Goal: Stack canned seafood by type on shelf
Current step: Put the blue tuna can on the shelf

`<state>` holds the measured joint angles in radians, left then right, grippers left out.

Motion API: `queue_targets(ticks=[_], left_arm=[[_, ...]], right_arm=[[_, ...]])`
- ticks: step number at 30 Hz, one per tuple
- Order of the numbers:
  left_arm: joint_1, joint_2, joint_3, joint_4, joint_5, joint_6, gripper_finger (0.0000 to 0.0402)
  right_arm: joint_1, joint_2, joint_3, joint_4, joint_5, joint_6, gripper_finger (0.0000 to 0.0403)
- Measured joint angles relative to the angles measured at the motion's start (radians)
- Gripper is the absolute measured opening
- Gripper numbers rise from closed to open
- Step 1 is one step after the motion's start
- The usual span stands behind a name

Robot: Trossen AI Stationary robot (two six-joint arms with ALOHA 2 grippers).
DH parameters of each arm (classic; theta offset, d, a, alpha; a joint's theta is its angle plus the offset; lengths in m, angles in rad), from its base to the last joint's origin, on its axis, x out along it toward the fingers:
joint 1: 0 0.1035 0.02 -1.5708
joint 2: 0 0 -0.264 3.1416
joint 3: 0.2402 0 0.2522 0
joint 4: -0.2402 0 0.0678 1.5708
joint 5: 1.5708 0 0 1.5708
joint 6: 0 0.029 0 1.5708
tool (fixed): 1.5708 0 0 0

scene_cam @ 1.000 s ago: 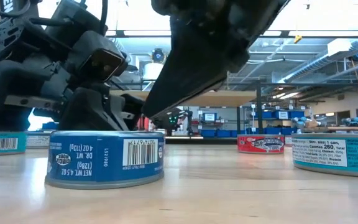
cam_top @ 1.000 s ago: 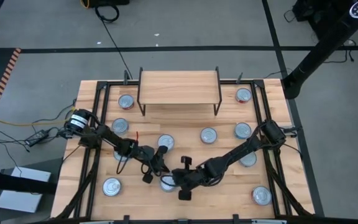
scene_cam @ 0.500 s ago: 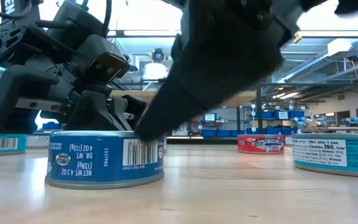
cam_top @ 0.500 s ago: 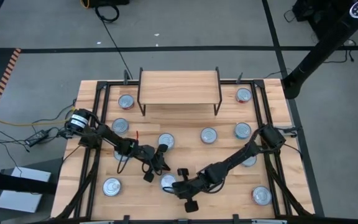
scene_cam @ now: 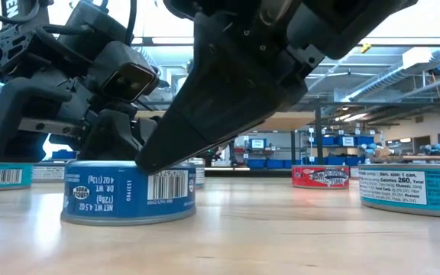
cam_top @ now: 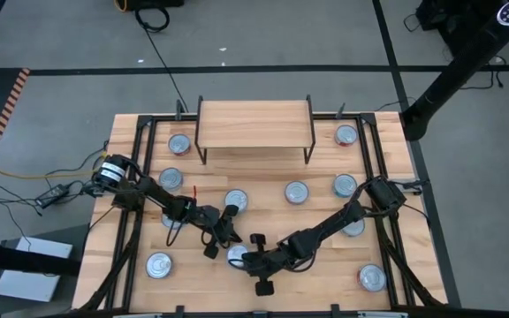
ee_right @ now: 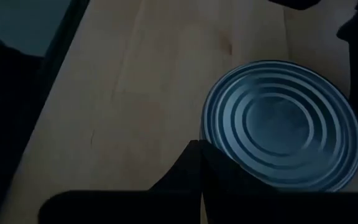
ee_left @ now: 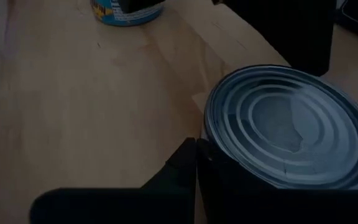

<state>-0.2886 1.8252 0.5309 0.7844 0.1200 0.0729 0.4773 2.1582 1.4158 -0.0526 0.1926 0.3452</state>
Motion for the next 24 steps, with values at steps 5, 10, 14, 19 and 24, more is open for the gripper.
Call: queue_targets(ticks=[5, 10, 14, 19, 24], left_arm=[[0.0, 0.0, 0.0, -0.004, -0.004, 0.0, 0.0019], [0.001, -0.001, 0.0, -0.011, -0.016, 0.0, 0.0019], [0.002, -0.001, 0.0, -0.018, -0.019, 0.007, 0.0019], [0.002, -0.001, 0.0, -0.021, -0.019, 0.01, 0.0019], [0.002, -0.001, 0.0, -0.03, -0.024, 0.016, 0.0019]], right_arm=[[0.0, -0.009, 0.0, -0.018, 0.034, 0.005, 0.0007], [0.0, -0.047, 0.002, -0.083, 0.098, 0.03, 0.0007], [-0.004, -0.073, 0.003, -0.097, 0.141, 0.048, 0.0007], [-0.02, -0.076, 0.004, -0.092, 0.143, 0.065, 0.0007], [-0.042, -0.076, 0.01, -0.073, 0.151, 0.111, 0.0007]])
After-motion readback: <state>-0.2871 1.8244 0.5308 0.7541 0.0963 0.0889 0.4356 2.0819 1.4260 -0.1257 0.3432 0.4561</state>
